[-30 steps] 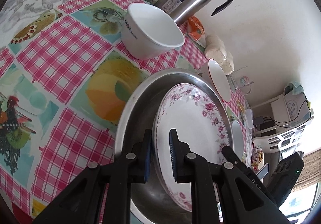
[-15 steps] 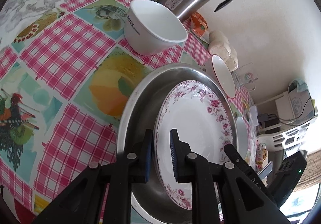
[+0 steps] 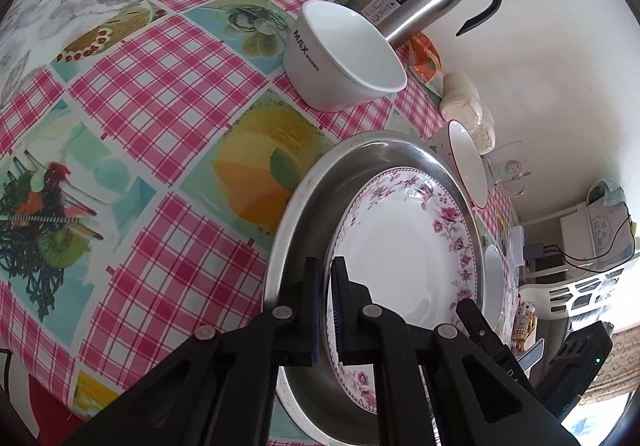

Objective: Organize plates and bowls
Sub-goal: 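Carry the pink-floral plate with both grippers and lower it into the steel basin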

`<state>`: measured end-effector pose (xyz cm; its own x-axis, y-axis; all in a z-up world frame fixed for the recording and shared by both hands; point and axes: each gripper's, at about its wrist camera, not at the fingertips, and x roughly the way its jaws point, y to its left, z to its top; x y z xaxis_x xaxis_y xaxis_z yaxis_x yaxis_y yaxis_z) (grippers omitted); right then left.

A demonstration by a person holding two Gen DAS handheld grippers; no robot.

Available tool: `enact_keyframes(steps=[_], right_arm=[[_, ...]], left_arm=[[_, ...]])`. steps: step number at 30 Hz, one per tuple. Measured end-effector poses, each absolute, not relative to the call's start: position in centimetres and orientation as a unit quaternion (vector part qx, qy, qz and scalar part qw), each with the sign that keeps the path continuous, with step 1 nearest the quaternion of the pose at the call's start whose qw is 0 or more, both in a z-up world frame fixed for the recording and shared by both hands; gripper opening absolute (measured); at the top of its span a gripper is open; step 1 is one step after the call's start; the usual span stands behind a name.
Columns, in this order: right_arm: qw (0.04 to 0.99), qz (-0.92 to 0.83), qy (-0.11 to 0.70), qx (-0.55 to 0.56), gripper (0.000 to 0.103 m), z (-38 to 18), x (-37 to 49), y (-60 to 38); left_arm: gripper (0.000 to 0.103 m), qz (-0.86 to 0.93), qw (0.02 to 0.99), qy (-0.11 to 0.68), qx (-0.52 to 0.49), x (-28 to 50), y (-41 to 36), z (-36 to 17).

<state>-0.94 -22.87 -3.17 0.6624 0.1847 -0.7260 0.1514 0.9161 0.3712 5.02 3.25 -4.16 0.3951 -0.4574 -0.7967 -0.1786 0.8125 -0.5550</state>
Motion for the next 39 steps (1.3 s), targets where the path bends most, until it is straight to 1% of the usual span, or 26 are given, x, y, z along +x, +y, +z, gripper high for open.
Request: enact_keyframes(steps=[21, 30, 39], right_arm=[[0.886, 0.024, 0.42, 0.196, 0.02, -3.4, -0.9, -22.4], [0.885, 0.021, 0.422, 0.196, 0.021, -3.1, -1.0, -22.6], [0.887, 0.009, 0.408, 0.218, 0.022, -2.6, -1.7, -24.1]], left_arm=[[0.008, -0.074, 0.774, 0.554, -0.299, 4.6, 3.6, -3.9], [0.008, -0.074, 0.775, 0.56, -0.283, 4.5, 3.0, -3.3], [0.011, -0.07, 0.794, 0.541, -0.268, 4.2, 3.4, -1.9]])
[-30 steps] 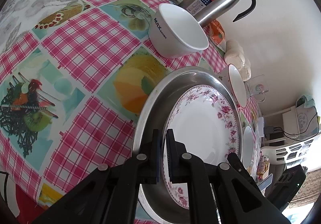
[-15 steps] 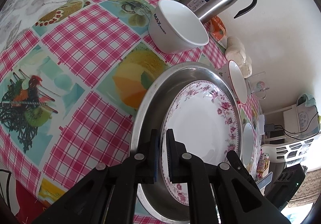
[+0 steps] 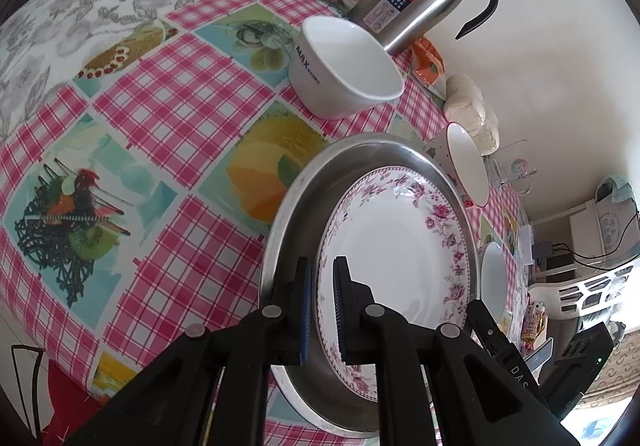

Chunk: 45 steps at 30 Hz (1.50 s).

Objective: Organize plates and bowls
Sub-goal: 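Carry the pink-floral plate with both grippers and lower it into the steel basin, then open both grippers to release the plate inside the basin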

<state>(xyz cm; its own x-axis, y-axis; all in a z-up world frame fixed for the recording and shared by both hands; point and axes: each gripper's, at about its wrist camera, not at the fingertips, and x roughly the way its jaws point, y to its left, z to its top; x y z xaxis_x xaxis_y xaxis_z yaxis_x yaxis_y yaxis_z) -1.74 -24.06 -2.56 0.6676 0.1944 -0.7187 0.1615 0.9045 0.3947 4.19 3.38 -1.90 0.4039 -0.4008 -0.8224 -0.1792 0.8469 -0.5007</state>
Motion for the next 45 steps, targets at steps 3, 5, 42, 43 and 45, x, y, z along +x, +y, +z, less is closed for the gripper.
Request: enact_keyframes(steps=[3, 5, 42, 43, 45], right_arm=[[0.891, 0.01, 0.399, 0.216, 0.023, -2.1, -1.9, -24.1], [0.894, 0.012, 0.392, 0.216, 0.023, -1.7, -2.1, -24.1], [0.915, -0.008, 0.375, 0.148, 0.103, -0.5, -2.5, -23.0], [0.916, -0.009, 0.375, 0.145, 0.103, -0.5, -2.5, -22.9], [0.917, -0.01, 0.374, 0.136, 0.103, -0.2, -2.5, -22.7]], left_arm=[[0.016, -0.069, 0.807, 0.528, -0.254, 3.9, 3.2, -1.0], [0.02, -0.067, 0.819, 0.517, -0.239, 3.7, 3.0, -0.2], [0.095, -0.018, 0.872, 0.48, -0.093, 3.5, 0.5, 1.3], [0.096, -0.014, 0.874, 0.477, -0.096, 3.4, 0.6, 1.3], [0.096, -0.009, 0.876, 0.472, -0.098, 3.4, 0.7, 1.4]])
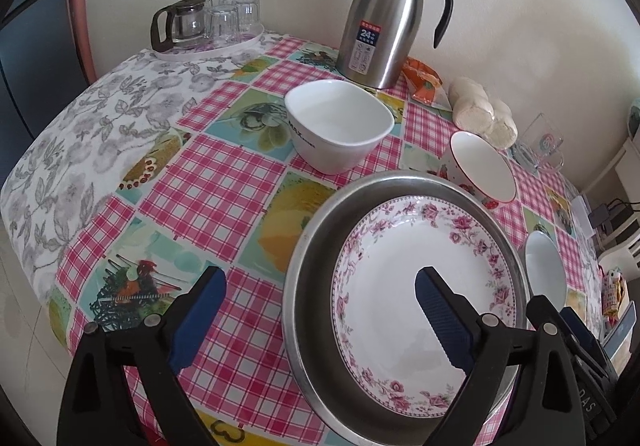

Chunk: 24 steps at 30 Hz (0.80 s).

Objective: Organize plates and bowls
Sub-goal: 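Open both grippers to release the plate inside the basin, then move both grippers toward the red-rimmed strawberry-print bowl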

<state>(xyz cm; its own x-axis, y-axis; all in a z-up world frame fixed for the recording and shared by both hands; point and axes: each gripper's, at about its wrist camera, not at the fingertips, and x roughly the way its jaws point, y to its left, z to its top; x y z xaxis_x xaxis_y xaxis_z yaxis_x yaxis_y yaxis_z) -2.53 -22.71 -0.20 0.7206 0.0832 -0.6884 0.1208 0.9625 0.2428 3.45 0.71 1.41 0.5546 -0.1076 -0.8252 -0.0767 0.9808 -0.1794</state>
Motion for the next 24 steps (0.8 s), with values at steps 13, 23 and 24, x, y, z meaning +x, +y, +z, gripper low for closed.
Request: enact_keyframes(steps=[13, 23, 24], right_arm=[[0.923, -0.034, 0.365, 0.114, 0.103, 1.2, -2.1, -22.6], [0.917, -0.081, 0.362, 0.145, 0.103, 3.1, -1.2, -26.0], [0.918, -0.081, 0.36, 0.144, 0.103, 3.4, -1.1, -26.2]], left_arm=[[0.096, -0.022, 0.894, 0.44, -0.076, 4.2, -0.9, 2.5], [0.096, -0.043, 0.911, 0.396, -0.109, 6.6, -2.8, 4.8], [0.096, -0.044, 0.914, 0.389, -0.105, 6.8, -3.2, 5.1]])
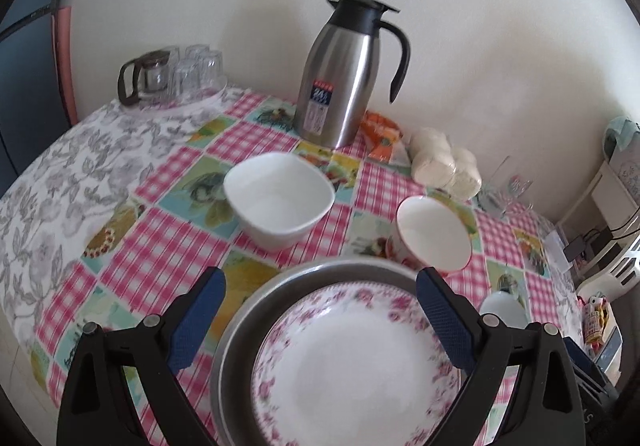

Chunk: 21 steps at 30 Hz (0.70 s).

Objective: Organize plates and bowls
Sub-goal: 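Move both grippers toward the red-rimmed strawberry-print bowl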

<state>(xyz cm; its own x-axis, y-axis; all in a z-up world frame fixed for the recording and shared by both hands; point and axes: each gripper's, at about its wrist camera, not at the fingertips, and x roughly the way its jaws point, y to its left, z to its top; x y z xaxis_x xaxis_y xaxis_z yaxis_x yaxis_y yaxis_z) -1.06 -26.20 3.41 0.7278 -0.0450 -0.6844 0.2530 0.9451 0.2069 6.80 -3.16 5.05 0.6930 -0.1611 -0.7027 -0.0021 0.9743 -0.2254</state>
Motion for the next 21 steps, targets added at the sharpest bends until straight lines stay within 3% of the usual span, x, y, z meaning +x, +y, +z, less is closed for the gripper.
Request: enact_keyframes(steps=[21], right_arm=[[0.928, -0.135, 0.304, 0.167, 0.103, 13.8, -1.6, -31.2]], left_arm=[[0.096, -0.087, 0.913, 0.383, -0.111, 9.5, -5.1, 8.3]])
